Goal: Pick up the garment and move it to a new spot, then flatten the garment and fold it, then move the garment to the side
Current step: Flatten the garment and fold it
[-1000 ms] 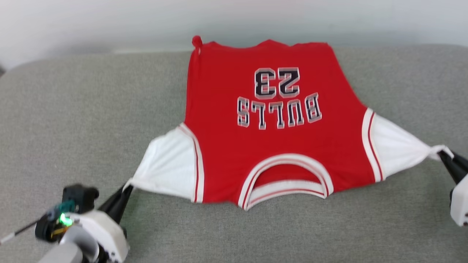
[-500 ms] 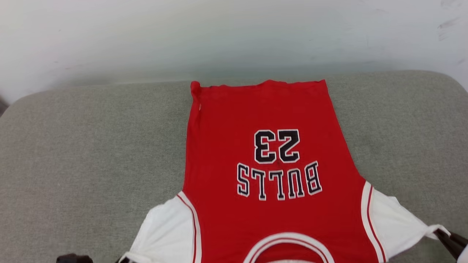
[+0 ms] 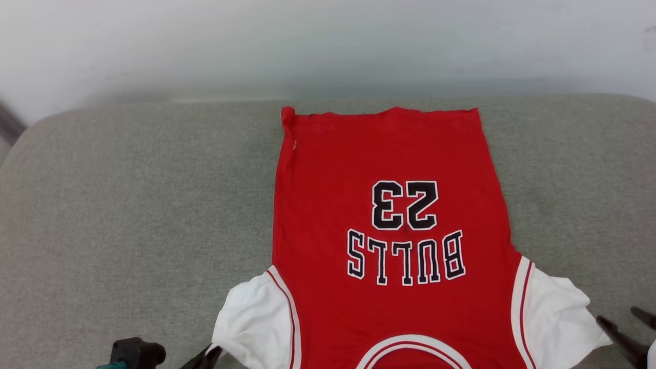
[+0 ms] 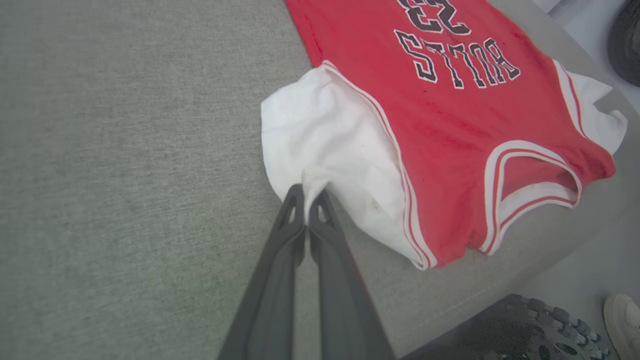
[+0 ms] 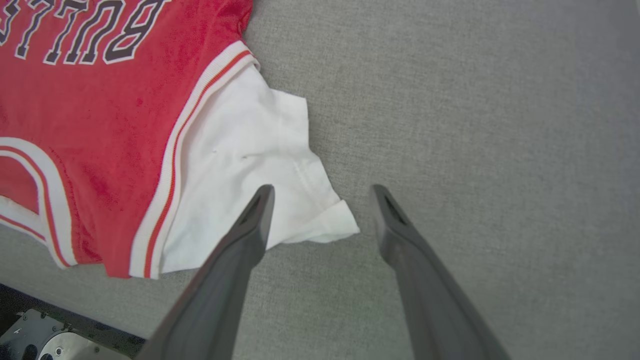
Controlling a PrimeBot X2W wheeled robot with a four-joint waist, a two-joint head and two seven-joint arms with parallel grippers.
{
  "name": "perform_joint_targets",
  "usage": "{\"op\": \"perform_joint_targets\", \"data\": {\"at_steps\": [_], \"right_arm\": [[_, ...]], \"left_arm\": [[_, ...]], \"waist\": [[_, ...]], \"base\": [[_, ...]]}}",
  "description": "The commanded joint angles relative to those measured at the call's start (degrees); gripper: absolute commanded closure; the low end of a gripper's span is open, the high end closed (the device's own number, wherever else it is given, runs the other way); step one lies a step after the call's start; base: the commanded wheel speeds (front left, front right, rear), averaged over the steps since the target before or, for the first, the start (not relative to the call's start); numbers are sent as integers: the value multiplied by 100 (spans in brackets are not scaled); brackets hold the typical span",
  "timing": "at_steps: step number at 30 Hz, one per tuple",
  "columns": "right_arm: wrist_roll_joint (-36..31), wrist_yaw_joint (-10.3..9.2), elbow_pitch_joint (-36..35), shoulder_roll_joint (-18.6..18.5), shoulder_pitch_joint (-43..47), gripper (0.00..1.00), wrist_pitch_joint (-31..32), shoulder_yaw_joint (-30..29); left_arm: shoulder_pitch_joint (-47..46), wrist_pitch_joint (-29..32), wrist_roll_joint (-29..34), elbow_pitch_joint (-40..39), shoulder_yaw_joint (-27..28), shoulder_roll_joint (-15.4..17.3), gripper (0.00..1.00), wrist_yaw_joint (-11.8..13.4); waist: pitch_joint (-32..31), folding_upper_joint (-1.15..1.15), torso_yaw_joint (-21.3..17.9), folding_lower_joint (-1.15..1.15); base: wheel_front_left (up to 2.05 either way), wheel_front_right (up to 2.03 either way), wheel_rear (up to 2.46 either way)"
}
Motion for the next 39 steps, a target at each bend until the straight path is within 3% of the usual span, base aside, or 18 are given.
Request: {"op": "perform_joint_targets", "data": {"at_steps": [1, 9, 18, 21, 30, 39], "right_arm": [[21, -4, -196, -30, -157, 0, 221, -162], [162, -4, -1229, 405, -1226, 0, 2080, -1223], [-644, -4, -731, 787, -3525, 0, 4107, -1716], [-1057, -4, -319, 879, -4241, 0, 4513, -1857], [-2114, -4, 546, 676, -5774, 0, 5308, -2094], [-2650, -4, 872, 704, -6106, 0, 5598, -2165]], "left_arm": [[-72, 93, -57, -215, 36, 47, 100, -9], [-365, 596, 115, -1459, 44, 397, 100, 151], [-891, 988, 484, -2278, -238, 203, 100, 74], [-1054, 1065, 601, -2437, -322, 100, 100, 41], [-1457, 1214, 876, -2796, -531, -146, 100, -110], [-1634, 1113, 883, -2633, -632, -385, 100, -249]], "waist": [[173, 0, 138, 1], [1025, 0, 683, 1], [2097, 0, 1507, 1], [2373, 0, 1765, 1], [3058, 0, 2359, 1], [3285, 0, 2628, 1]], "base": [[0, 0, 0], [0, 0, 0], [0, 0, 0], [0, 0, 0], [0, 0, 0], [0, 0, 0]]}}
